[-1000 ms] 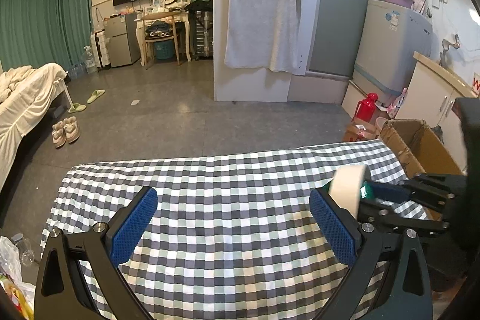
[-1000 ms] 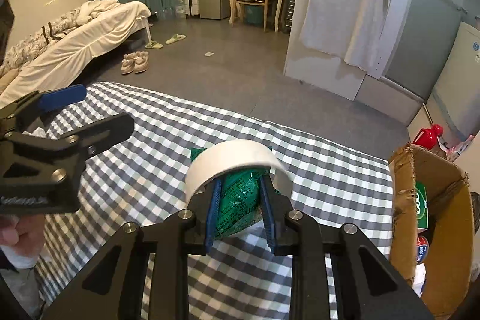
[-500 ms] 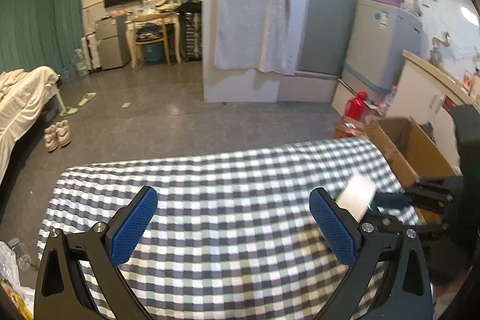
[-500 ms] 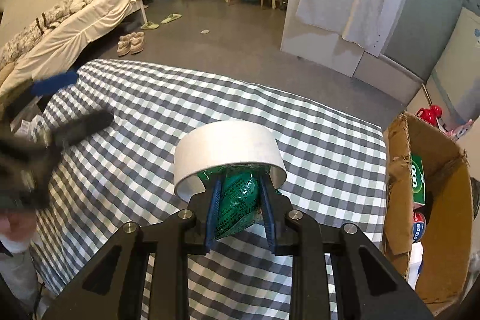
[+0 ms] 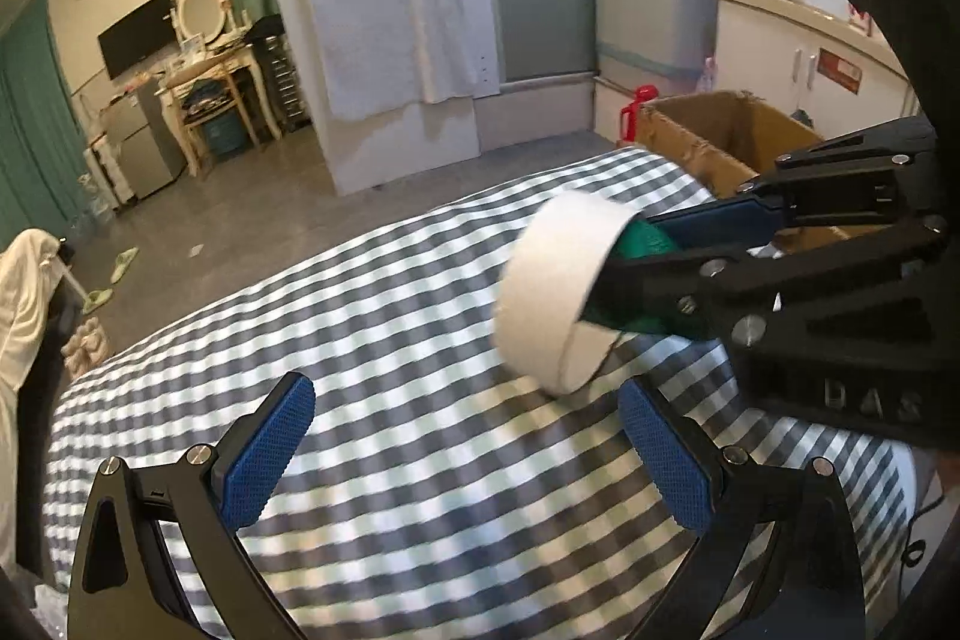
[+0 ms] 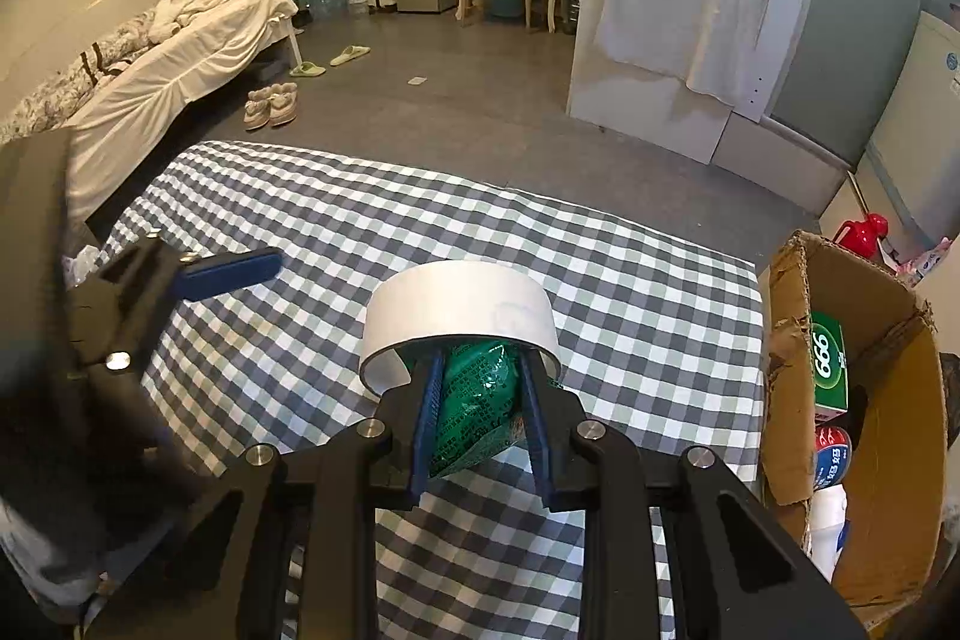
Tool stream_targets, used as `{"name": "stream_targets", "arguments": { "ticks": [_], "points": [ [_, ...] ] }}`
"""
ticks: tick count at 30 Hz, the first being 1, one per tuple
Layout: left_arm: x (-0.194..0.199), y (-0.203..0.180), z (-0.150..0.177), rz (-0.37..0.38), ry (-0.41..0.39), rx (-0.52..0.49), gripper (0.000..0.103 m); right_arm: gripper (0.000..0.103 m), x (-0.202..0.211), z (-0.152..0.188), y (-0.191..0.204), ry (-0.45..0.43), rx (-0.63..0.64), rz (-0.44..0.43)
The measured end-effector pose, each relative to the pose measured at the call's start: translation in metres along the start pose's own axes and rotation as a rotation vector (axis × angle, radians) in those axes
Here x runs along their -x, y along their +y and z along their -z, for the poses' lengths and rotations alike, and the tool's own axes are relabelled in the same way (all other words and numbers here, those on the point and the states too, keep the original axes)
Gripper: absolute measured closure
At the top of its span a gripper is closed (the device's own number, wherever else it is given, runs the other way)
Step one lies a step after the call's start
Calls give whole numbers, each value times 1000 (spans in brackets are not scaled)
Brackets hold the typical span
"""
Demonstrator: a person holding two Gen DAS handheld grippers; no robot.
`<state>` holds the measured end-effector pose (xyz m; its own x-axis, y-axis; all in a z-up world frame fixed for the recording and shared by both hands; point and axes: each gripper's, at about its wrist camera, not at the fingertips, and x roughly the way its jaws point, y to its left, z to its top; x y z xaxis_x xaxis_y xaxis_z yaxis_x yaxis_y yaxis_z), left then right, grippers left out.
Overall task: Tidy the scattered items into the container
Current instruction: 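Lift the packets and bowl with the right gripper while the left approaches the bowl rim, then grasp the grey bowl rim with the left gripper, pulling it off the packets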
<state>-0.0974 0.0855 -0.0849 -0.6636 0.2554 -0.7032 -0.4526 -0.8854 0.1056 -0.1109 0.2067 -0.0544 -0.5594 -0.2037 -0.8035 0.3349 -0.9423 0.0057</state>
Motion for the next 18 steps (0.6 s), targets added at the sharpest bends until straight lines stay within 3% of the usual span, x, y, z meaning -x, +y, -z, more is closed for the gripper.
{"name": "stream_targets", "arguments": {
  "ticks": [5,11,15,18],
  "points": [
    [-23,-4,-4,-8,36,18,3,78,4,2,-2,-4,-7,-3],
    [-36,5,-7,13,74,78,40,78,6,2,-3,-5,-13,-25],
    [-35,8,-7,53,80,87,73,78,8,4,-4,-7,-10,-32],
    [-33,5,-9,54,77,81,84,78,14,6,-4,-13,-13,-45]
  ]
}}
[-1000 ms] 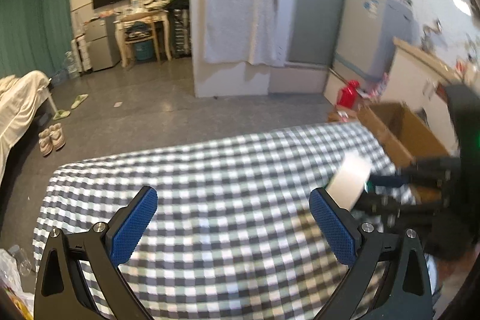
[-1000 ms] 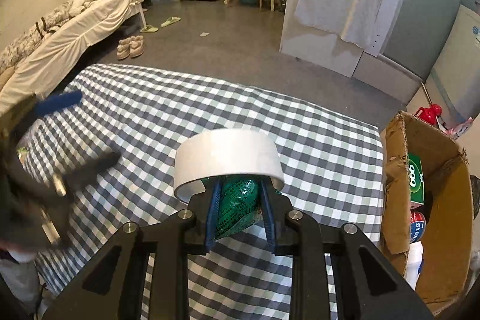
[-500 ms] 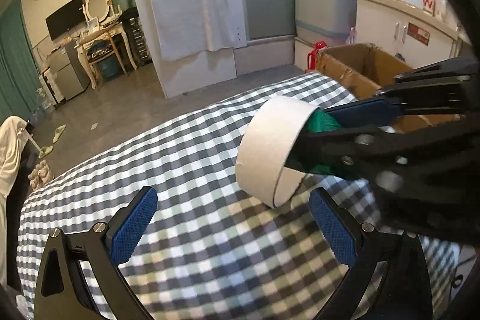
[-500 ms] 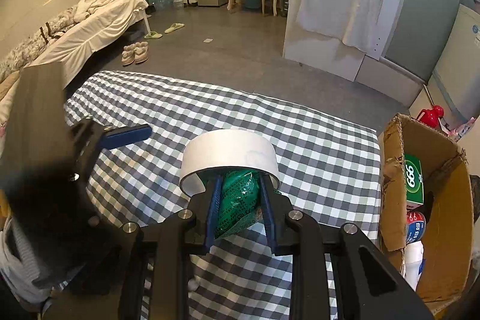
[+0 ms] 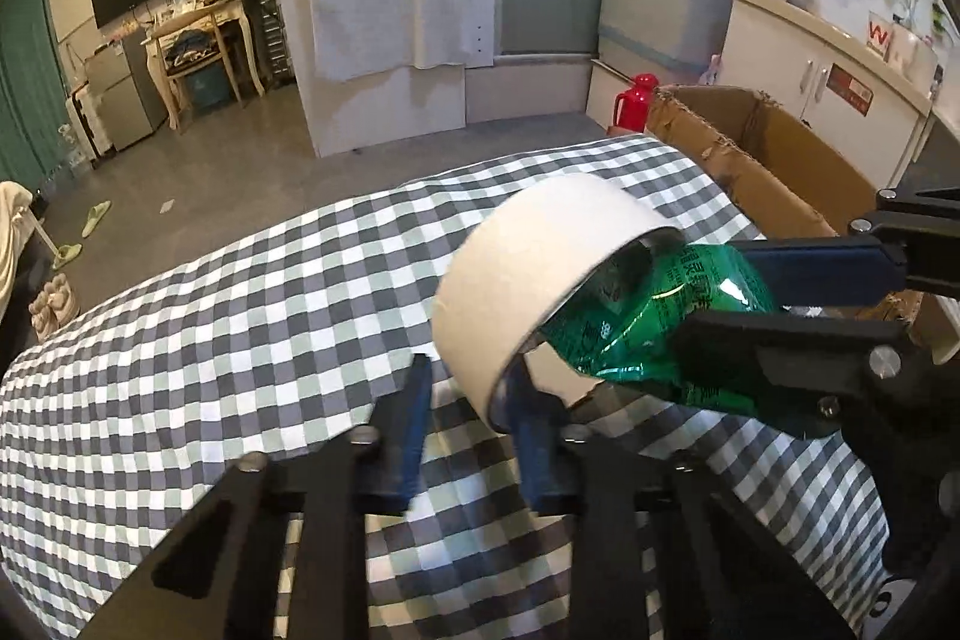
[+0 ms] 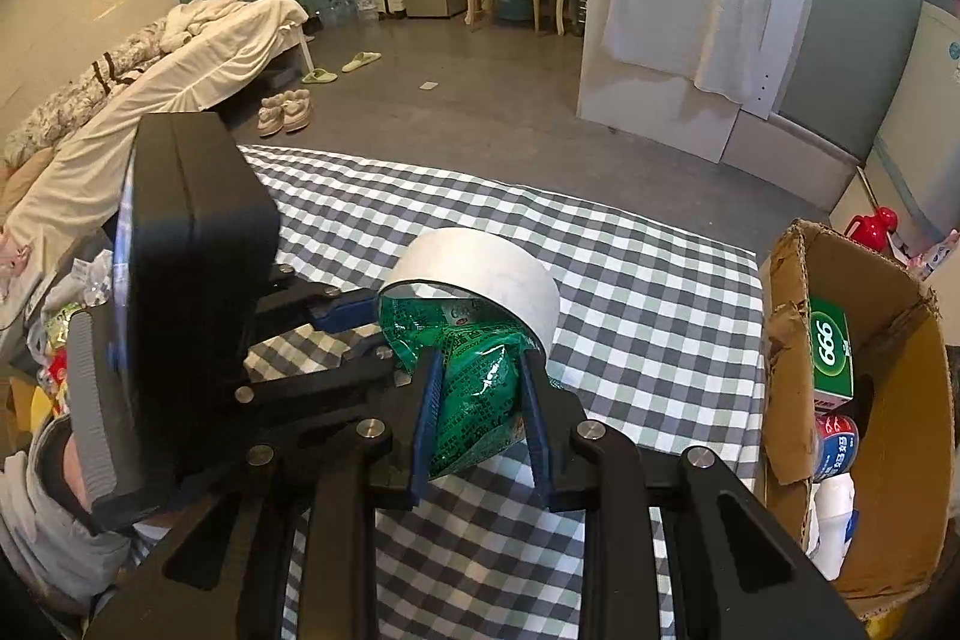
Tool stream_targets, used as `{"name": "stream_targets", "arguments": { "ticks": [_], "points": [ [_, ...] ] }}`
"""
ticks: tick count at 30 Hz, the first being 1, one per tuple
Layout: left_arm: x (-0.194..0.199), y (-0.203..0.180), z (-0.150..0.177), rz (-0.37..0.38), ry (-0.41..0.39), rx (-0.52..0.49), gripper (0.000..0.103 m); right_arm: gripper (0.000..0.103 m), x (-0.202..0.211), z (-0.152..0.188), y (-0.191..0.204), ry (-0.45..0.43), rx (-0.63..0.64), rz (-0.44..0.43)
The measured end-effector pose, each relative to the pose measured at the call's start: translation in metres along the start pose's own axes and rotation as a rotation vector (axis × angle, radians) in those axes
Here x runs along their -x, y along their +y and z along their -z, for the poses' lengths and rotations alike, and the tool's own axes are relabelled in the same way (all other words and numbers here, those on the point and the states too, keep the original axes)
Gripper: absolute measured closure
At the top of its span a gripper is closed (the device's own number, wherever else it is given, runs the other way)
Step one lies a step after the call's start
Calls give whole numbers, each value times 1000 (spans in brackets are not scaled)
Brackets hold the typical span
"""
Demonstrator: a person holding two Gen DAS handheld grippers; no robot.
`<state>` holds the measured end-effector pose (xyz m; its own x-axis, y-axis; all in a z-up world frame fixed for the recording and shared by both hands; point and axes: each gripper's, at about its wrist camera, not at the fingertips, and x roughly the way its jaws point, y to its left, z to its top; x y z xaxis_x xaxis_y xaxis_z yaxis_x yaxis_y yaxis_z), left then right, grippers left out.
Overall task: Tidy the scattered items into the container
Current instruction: 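Grasp the grey bowl rim with the left gripper, pulling it off the packets, then carry the bowl with the left gripper while the right carries the packets to the box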
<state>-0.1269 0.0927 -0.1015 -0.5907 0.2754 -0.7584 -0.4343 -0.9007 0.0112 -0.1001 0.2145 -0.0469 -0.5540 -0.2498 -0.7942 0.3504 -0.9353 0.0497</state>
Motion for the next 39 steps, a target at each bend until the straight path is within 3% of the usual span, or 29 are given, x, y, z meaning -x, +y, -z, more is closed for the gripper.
{"name": "stream_targets", "arguments": {
  "ticks": [11,17,32,39],
  "points": [
    [14,1,-11,-8,-52,24,96,78,26,8,6,-42,8,-5],
    [29,-2,-21,-40,-108,37,98,78,51,11,3,-91,-13,-2],
    [75,-2,-39,-60,-236,62,98,78,105,16,-21,-256,-79,85],
    [107,-7,-46,-65,-332,69,98,78,131,20,-29,-379,-120,207]
  ]
}}
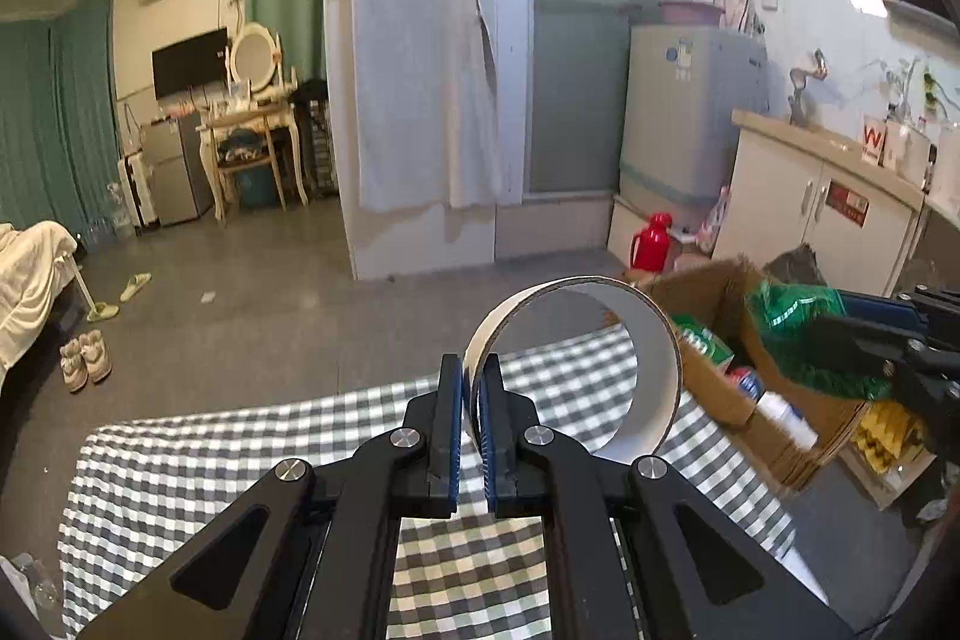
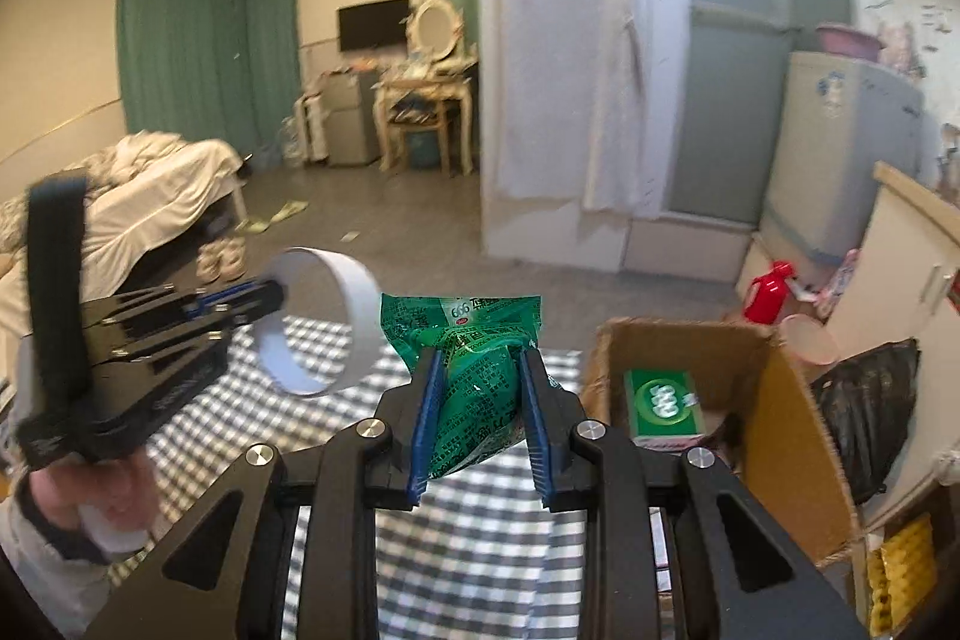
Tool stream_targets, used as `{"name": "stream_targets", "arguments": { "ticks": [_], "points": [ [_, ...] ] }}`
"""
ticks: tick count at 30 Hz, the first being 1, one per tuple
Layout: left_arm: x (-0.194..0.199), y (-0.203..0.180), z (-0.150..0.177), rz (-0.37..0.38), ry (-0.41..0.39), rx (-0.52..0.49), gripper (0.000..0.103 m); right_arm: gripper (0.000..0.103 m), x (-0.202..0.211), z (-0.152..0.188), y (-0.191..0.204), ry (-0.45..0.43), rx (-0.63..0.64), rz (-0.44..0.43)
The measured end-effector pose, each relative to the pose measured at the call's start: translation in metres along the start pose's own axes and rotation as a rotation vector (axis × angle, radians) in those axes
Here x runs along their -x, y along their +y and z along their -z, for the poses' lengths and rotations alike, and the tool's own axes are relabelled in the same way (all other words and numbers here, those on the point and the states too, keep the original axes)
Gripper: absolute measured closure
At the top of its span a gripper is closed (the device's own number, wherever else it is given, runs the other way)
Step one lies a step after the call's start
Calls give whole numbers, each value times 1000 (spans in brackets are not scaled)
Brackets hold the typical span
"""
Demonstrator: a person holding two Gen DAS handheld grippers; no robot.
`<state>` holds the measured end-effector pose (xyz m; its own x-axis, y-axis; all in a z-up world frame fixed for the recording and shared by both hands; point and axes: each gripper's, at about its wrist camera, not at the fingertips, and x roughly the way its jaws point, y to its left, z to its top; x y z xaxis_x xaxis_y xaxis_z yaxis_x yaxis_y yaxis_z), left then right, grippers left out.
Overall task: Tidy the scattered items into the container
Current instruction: 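Carry the bowl with the left gripper while the right carries the packets to the box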
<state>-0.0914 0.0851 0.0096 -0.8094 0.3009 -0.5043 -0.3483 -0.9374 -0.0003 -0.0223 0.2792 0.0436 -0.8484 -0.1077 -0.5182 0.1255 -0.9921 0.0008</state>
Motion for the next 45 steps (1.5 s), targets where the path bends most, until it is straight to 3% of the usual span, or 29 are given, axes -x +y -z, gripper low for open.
{"name": "stream_targets", "arguments": {
  "ticks": [7,17,31,45],
  "points": [
    [28,-4,-16,31,-95,23,98,78,20,-3,-5,-89,-18,99],
    [39,-20,-27,59,-173,32,97,77,29,3,-29,-108,-75,215],
    [20,-77,-42,166,-125,-11,97,77,48,4,-89,-88,-110,317],
    [-36,-159,-52,271,22,-115,98,77,15,25,-158,86,-185,357]
  ]
}}
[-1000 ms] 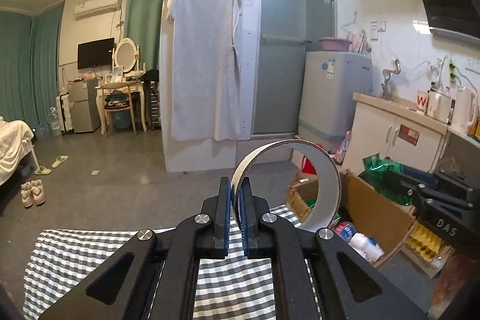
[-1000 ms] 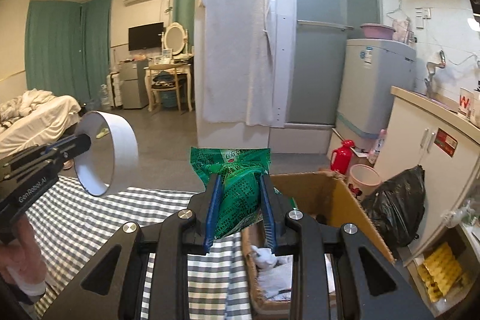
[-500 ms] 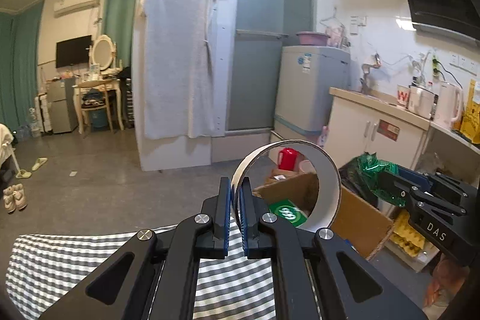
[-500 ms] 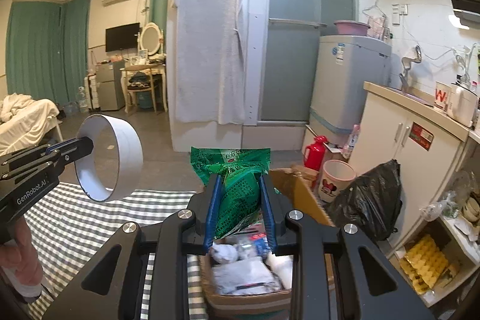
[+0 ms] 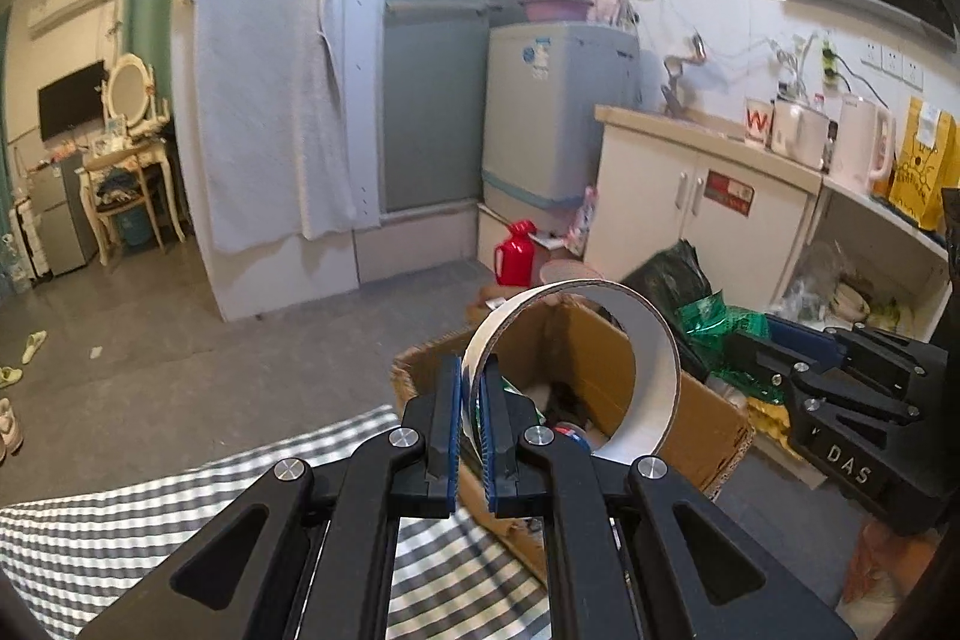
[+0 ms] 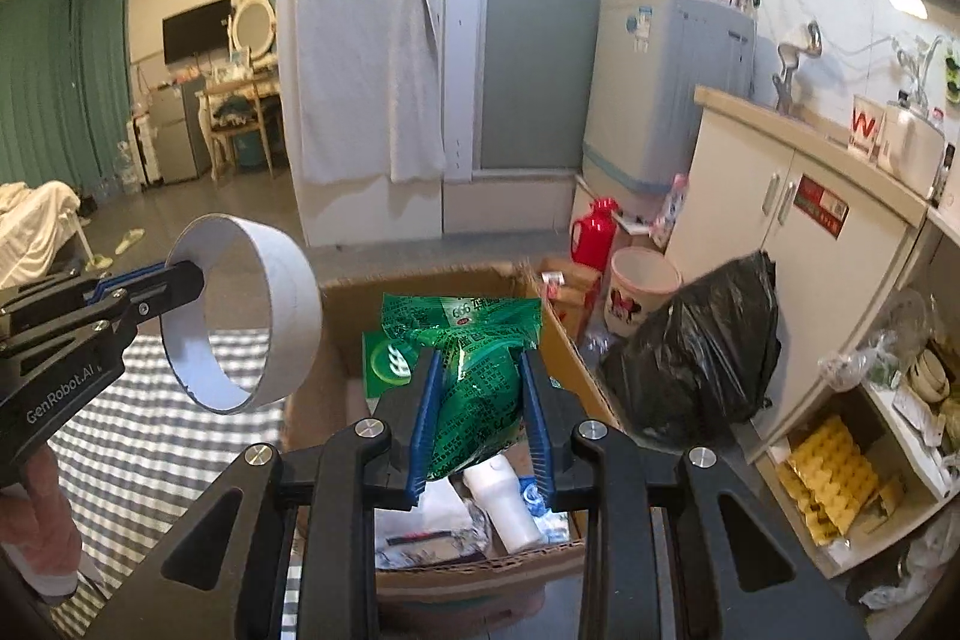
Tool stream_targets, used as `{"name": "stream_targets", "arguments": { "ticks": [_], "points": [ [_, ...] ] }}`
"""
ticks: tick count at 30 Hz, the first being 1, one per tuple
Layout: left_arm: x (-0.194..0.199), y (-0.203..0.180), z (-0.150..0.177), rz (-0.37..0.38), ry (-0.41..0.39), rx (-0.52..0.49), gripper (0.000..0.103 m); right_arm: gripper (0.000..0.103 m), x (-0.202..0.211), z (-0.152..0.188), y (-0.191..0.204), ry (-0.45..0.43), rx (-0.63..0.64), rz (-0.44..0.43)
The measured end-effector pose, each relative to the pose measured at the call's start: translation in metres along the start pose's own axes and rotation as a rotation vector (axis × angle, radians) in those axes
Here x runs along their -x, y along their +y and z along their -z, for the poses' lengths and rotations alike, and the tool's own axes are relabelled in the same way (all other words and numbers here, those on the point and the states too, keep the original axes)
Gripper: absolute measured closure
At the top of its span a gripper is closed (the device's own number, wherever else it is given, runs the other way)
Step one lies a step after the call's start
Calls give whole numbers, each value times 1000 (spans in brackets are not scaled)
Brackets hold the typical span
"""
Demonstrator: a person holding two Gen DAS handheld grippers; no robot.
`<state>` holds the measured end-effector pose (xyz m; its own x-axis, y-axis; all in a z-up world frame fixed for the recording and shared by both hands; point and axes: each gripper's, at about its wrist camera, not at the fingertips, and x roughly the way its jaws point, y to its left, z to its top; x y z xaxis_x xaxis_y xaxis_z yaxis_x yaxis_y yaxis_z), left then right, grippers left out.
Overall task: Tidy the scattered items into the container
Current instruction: 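Carry the bowl with the left gripper while the right carries the packets to the box, then open both grippers to drop the bowl and green packets into the box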
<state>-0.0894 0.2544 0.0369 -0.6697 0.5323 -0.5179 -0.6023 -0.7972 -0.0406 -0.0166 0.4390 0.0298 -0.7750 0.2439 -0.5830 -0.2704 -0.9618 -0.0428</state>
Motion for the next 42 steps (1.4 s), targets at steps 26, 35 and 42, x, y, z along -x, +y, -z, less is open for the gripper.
{"name": "stream_targets", "arguments": {
  "ticks": [26,35,42],
  "points": [
    [-135,-44,30,77,353,-75,94,77,-56,26,-21,161,-15,25],
    [-122,-47,23,88,273,-62,34,77,-51,23,-21,130,-25,24],
    [-95,-48,11,65,173,-79,29,77,-36,15,-18,69,-41,24]
  ]
}}
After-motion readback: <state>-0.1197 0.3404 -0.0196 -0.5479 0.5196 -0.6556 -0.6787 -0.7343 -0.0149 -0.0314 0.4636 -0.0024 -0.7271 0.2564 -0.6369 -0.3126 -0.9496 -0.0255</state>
